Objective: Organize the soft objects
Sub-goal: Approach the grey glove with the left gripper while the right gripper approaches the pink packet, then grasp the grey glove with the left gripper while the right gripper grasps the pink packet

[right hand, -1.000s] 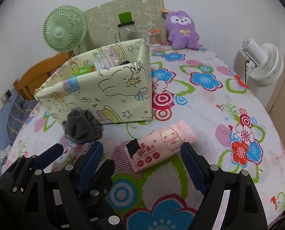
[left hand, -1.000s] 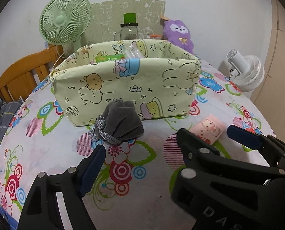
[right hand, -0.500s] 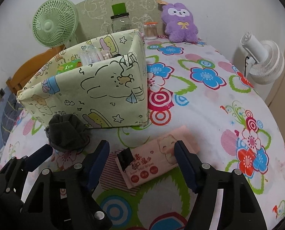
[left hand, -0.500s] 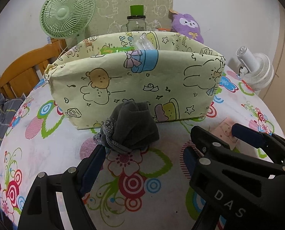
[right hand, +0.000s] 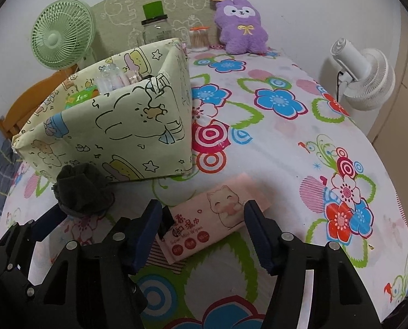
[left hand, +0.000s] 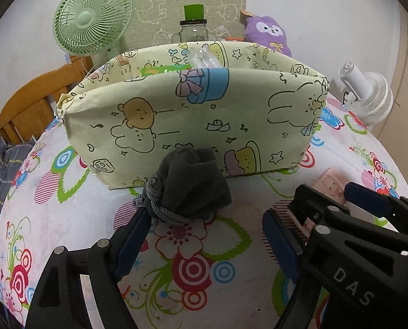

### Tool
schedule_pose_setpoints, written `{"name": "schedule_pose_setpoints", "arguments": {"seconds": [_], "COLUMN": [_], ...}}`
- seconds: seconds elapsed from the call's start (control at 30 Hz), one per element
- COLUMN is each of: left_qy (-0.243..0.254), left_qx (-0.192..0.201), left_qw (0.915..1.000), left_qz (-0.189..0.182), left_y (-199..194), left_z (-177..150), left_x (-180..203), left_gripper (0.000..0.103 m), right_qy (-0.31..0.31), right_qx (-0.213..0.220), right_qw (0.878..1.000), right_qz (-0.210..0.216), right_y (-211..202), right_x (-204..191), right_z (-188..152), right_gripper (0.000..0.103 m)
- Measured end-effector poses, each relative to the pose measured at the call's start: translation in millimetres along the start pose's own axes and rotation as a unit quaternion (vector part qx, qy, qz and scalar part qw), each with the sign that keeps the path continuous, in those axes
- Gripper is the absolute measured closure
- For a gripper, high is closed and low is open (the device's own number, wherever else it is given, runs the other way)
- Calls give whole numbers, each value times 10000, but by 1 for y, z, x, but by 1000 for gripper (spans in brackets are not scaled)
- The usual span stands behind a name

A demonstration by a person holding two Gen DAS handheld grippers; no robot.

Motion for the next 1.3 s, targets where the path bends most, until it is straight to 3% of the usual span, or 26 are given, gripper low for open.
{"name": "schedule_pose_setpoints", "arguments": {"seconds": [0.5,0.8,0.97,1.3], "left_qy": [112,-54,-11,19], "left_qx": [-90,-101,-152,-108], "left_qw": [9998,9999,9999,9999], "left_qz": [-114,-64,-34,77], "left_y": [5,9,10,7], "left_z": [-2,4,4,1], "left_x": [4,-8,-6,-8], "left_gripper": [19,19,19,19], "right_qy": [350,98,2,89], "right_qx": [-209,-126,-82,-143], "right_qw": [9990,9997,9994,9997], "right_qz": [-194,-182,-332,-169], "right_y": [3,15,15,7], "right_x": [10,-7,-5,-5], "right_z": [-8,5,5,-2], "right_gripper": [37,38,53,59]}}
Point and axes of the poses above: each gripper's, at about its wrist camera, not at the fingertips, and y roughly the way its jaws point, x to its right, z to its top, the point moved 10 cm from there along y, roughly the way its jaws point, and after that the axes turned 7 degrees about -z, right-handed, at the moved point
